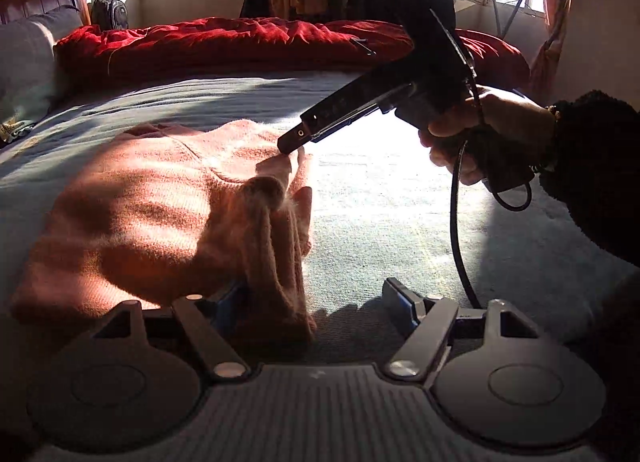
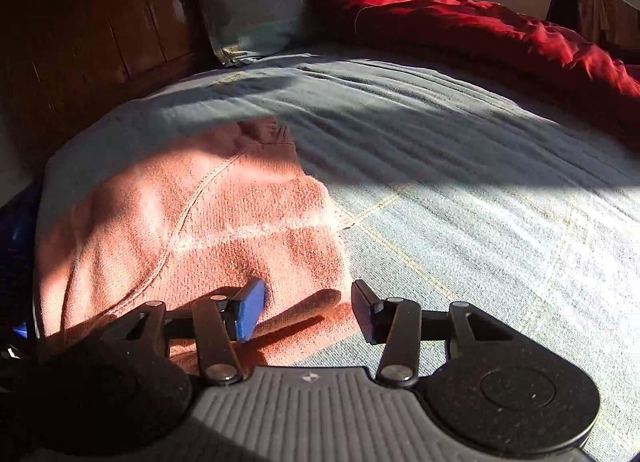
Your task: Fold clothes
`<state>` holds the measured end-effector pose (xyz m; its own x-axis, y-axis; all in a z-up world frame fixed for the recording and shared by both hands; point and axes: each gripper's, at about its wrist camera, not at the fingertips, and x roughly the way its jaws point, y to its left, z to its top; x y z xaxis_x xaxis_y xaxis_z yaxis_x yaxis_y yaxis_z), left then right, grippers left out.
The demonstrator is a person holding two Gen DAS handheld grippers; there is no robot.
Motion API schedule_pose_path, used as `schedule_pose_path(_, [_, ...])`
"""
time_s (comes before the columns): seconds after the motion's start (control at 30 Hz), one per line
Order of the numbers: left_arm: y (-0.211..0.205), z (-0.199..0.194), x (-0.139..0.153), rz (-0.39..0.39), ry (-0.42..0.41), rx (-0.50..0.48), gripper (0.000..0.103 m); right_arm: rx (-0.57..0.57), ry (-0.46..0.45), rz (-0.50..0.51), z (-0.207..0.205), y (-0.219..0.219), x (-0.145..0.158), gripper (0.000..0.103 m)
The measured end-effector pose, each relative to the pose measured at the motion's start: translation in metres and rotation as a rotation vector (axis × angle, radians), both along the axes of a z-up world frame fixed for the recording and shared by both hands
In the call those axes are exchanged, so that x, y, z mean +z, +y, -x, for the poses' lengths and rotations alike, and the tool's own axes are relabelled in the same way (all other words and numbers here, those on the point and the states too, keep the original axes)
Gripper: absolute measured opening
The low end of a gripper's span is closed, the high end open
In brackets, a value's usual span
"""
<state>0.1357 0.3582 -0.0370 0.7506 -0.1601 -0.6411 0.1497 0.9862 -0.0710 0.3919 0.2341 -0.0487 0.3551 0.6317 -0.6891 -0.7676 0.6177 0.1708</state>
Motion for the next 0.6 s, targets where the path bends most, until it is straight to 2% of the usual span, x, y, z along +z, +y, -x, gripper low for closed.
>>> schedule_pose_path(0.13, [0.008, -0.007, -0.006, 0.069, -0.012, 0.051, 0.072, 0.002, 0.008, -0.05, 0.004, -0.001, 0.006, 0.052])
schedule_pose_path(0.17, [0.0, -0.007, -0.007, 0.057, -0.016, 0.022, 0.073, 0.006, 0.013, -0.054, 0.006, 0.0, 0.005, 0.052])
schedule_pose_path(0.23, [-0.014, -0.006, -0.009, 0.031, -0.022, -0.035, 0.081, 0.018, 0.023, -0.047, 0.009, 0.001, 0.003, 0.052])
schedule_pose_path(0.37, [-0.024, 0.0, -0.004, -0.049, 0.009, -0.068, 0.081, 0.043, 0.04, -0.052, 0.013, -0.002, 0.003, 0.052])
schedule_pose_path(0.5, [-0.013, 0.012, 0.014, -0.027, -0.046, -0.107, 0.083, 0.083, 0.055, -0.099, 0.013, -0.002, 0.017, 0.053])
schedule_pose_path(0.6, [-0.011, 0.009, 0.015, -0.034, -0.077, -0.084, 0.083, 0.106, 0.046, -0.107, 0.013, 0.007, 0.022, 0.053])
